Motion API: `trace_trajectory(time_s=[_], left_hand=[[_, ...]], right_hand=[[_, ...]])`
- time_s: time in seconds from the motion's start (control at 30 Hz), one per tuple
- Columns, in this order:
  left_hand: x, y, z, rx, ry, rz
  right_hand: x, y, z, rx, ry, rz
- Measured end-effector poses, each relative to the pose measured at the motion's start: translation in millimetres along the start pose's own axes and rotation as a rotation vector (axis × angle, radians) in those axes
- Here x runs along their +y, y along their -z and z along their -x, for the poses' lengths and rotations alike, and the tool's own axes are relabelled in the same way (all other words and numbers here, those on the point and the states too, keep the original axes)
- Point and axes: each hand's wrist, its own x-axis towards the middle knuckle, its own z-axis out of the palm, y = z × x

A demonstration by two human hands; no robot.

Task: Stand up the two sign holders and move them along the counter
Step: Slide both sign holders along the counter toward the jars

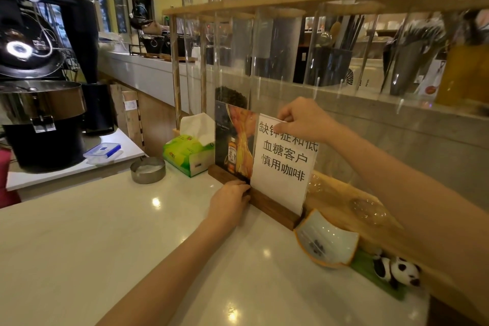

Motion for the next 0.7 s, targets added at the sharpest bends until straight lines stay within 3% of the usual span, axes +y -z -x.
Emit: trace_trajectory(time_s=[0.53,0.7], left_hand=[[7.0,7.3,0.6,-0.030,-0.012,-0.093],[7.3,6.8,-0.1,-0.122,-0.079,-0.206]], right_hand=[[-2.6,-1.6,3.1,0.045,-0.012,0.000],[-4.6,-0.7,4.5,0.019,-0.019,0.012]])
